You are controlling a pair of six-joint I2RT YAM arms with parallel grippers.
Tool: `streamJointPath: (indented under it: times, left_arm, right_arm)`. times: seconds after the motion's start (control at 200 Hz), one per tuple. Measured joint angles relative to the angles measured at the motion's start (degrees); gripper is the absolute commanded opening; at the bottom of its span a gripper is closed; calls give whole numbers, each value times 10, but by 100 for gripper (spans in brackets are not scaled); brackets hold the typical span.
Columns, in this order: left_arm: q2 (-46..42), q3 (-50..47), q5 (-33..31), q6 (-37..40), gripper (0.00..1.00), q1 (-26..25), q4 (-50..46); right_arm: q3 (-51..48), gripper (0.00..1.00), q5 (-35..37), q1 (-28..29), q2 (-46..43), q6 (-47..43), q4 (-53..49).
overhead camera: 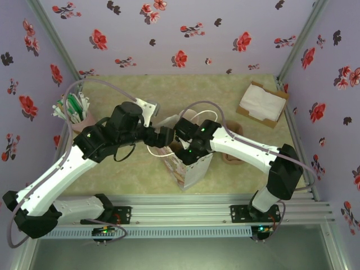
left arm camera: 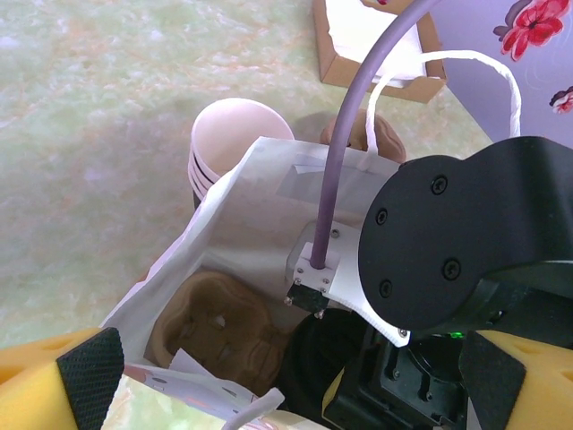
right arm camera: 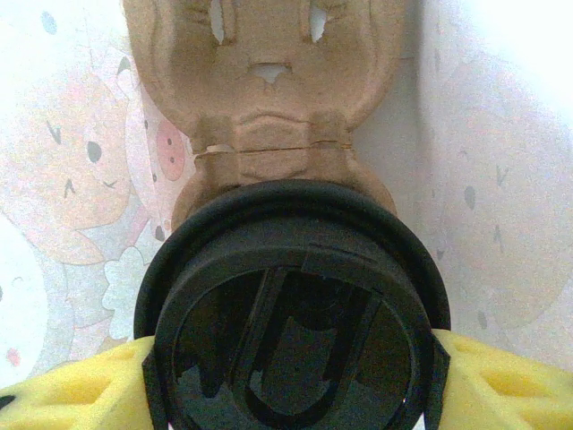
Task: Pack the takeout coffee
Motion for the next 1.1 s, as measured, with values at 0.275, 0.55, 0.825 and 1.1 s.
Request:
streamJointPath:
  times: [0.275, 0.55, 0.825, 1.1]
  left_arm:
    - [-15, -5, -3, 0, 99, 0, 4]
    - [-16, -9, -5, 0, 99, 0, 6]
    - [-16, -9, -10, 0, 99, 0, 8]
    - [-22, -12, -15, -2, 99, 0, 9]
  right_arm:
    - [0, 65, 2, 0, 4, 0, 6]
    - [0, 69, 5, 0, 5, 2, 11]
    - [5, 76, 15, 4, 5, 3, 7]
    - [23, 80, 38, 5, 7, 3, -19]
